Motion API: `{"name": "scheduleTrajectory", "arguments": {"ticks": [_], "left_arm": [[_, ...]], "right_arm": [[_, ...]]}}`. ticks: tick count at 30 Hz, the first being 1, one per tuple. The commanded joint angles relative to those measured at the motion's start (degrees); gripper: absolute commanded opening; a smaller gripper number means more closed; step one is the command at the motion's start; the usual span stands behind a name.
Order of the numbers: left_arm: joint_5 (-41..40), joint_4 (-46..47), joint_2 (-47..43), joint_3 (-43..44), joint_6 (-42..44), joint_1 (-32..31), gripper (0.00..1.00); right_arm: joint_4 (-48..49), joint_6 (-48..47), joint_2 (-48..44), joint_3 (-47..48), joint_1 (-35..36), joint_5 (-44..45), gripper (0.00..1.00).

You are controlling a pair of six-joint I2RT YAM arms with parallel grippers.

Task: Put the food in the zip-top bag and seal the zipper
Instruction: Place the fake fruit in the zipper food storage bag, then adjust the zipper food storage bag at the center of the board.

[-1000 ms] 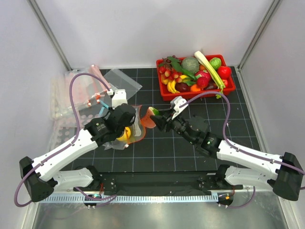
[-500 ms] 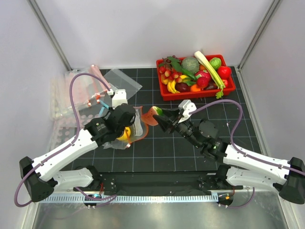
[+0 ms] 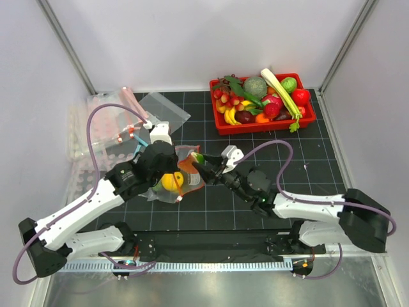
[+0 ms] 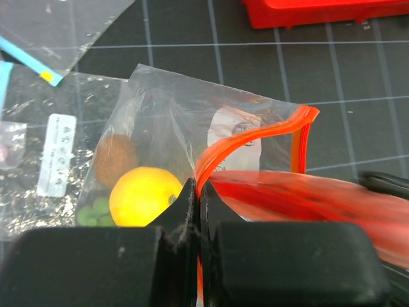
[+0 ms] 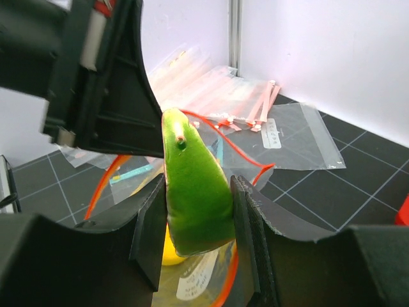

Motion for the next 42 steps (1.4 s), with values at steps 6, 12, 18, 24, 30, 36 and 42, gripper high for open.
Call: {"name": "scheduleTrajectory", "arguments": {"ticks": [6,12,18,24,30,36,42], "left_arm": [[4.96,4.94,-4.88,-0.71,1.29,0.10,0.01],[-1.10,2.83,-4.88,-0.62,0.50,0.10,0.01],[-2.34,1.87,-3.56,-0.09,0.50,0.10,0.01],[-5.24,0.99,-3.39,-0.01,0.32,0.10,0.01],[-8.14,-0.59,-2.59,0.61,-0.20,0.10,0.01],[-12.18,-2.09,-3.91,0.43,-1.96,0.10,0.00],[-15.52,-3.14,-6.19,-0.18,-3.54,0.10,0.00]], "right_arm": [[21.42,-6.69,11.64,1.63,2.22,4.98,0.01],[23.53,-7.49,17.37,2.60,2.22,7.00,0.65],[19.59,-6.08,13.70,1.46,2.31,6.13,0.84],[11.61,-3.97,3.59,-0.12,2.40,7.44,0.80],[-28.34,6.12,-2.84,14.88,2.40,16.22,0.59],[-47.84,16.06,3.04,26.07,2.40,19.49,0.58],[-49.15,20.37,7.35,26.77,2.40,16.42,0.55]]}}
